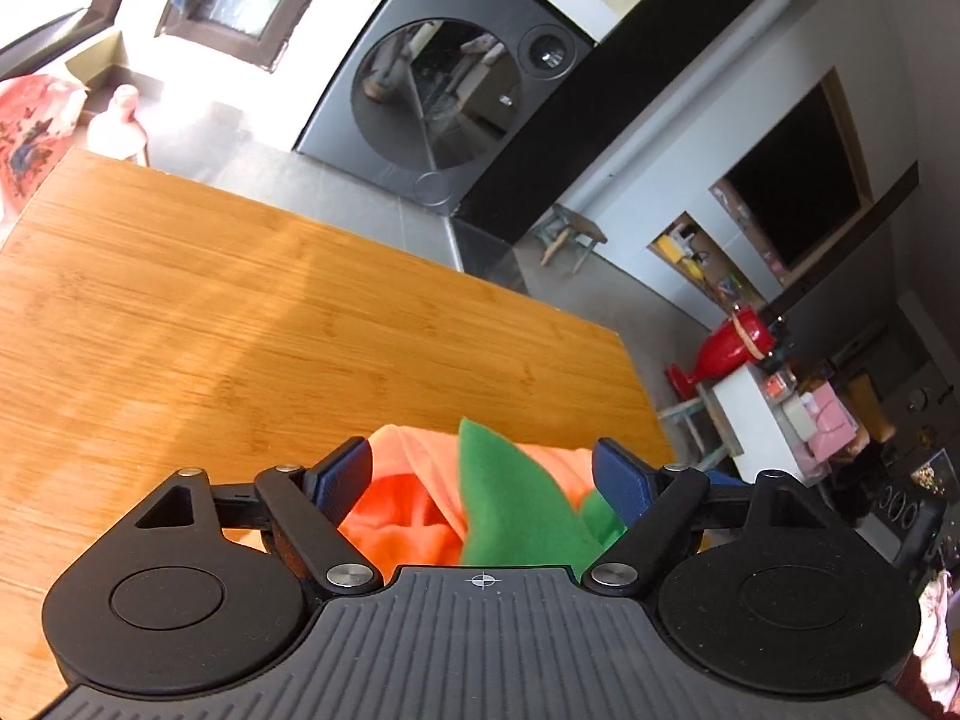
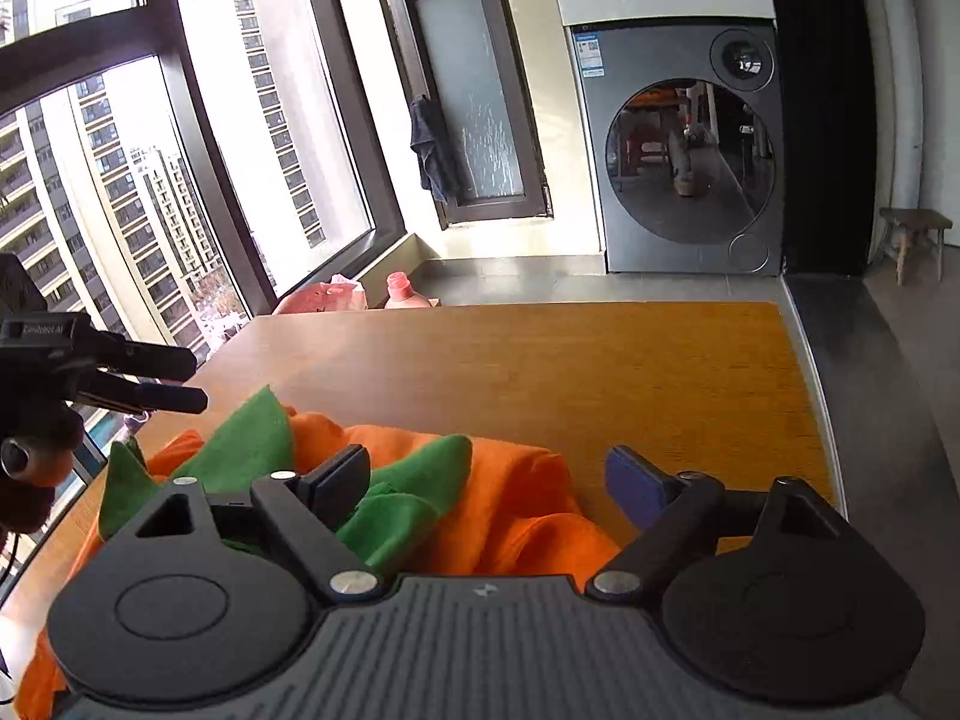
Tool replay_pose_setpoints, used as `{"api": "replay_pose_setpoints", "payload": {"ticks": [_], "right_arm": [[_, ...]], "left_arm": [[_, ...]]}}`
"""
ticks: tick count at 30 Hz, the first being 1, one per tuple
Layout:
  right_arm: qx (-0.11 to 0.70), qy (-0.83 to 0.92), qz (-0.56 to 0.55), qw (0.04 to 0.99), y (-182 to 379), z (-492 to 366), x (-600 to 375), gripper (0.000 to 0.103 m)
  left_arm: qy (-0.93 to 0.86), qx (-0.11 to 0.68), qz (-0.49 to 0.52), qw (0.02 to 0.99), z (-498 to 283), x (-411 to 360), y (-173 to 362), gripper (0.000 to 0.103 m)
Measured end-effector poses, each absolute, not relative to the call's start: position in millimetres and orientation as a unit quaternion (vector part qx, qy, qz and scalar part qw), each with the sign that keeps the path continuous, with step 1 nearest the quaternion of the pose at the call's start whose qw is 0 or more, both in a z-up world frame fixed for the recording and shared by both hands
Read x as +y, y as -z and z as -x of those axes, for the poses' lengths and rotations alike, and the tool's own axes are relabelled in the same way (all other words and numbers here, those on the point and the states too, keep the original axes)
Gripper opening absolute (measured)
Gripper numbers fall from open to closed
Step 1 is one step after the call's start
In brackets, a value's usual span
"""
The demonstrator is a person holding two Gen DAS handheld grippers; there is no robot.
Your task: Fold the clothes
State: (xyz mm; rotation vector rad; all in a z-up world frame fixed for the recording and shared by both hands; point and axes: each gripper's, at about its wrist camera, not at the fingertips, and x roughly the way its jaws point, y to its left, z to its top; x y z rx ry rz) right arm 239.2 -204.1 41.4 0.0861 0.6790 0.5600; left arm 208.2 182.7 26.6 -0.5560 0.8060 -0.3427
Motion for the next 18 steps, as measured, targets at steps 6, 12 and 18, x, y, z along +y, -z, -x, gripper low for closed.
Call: {"api": "replay_pose_setpoints", "payload": {"ticks": [6,12,18], "right_arm": [[0.409,-0.254,-0.054,0.875,-17,-292,-205,0.054],[0.426,-0.251,-0.080,0.866,4,-302,-200,0.056],[0.423,-0.290,-0.069,0.856,4,-299,-188,0.060]], "left_arm": [[0.180,0.424,0.206,0.863,-237,160,-7,0.084],[0.175,0.429,0.180,0.867,-247,152,7,0.087],[0.190,0.426,0.154,0.871,-248,147,13,0.088]]}}
